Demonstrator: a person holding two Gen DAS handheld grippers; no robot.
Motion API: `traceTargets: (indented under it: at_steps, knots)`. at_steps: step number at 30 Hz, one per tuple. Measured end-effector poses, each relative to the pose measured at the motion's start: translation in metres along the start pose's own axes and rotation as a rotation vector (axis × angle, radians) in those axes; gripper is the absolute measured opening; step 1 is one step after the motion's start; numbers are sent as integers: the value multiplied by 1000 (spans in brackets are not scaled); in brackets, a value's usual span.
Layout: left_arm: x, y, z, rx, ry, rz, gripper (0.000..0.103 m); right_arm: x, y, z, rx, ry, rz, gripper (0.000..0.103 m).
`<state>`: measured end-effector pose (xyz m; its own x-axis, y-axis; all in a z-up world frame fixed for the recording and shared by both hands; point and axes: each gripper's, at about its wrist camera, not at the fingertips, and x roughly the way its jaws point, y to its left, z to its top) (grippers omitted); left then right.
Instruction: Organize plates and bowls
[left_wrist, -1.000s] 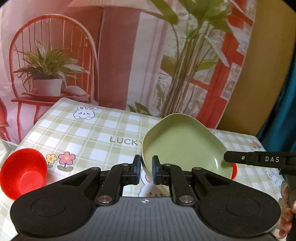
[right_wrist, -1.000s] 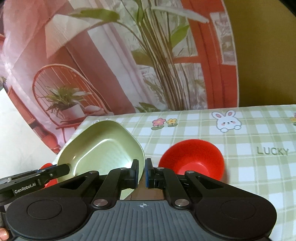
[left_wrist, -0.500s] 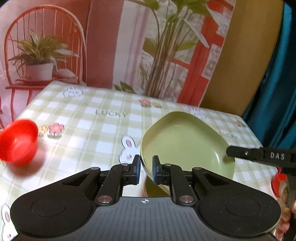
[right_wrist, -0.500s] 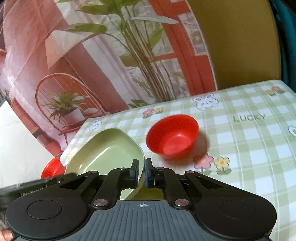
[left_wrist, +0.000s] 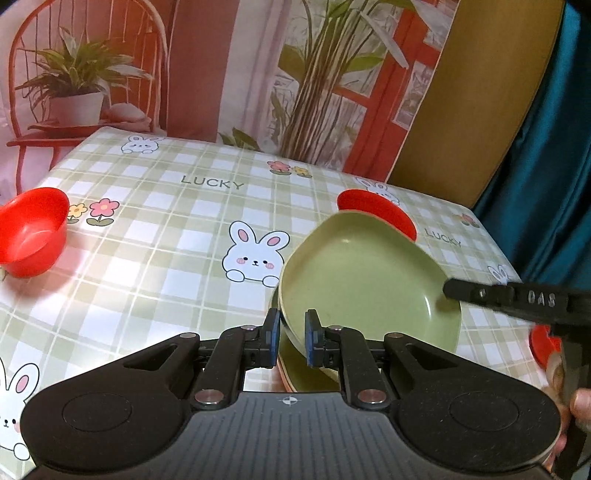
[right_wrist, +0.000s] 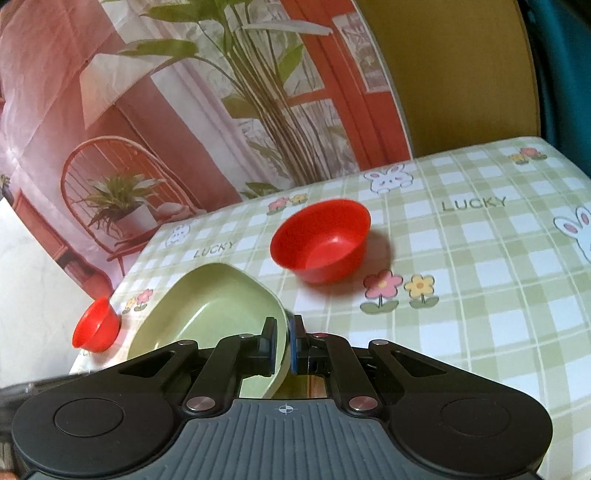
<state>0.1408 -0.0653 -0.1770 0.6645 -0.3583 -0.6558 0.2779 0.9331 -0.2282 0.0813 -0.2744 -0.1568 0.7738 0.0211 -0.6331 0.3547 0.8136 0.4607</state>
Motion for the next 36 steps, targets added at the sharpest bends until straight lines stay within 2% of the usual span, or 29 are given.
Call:
traceTargets:
  at_steps: [17, 36]
  knots:
    - [36, -6, 28, 106, 27, 2, 15, -17, 3, -31, -15, 62, 25, 9]
    - [55, -12, 24, 139, 43, 35, 15, -8, 6, -41, -35, 117, 11, 9]
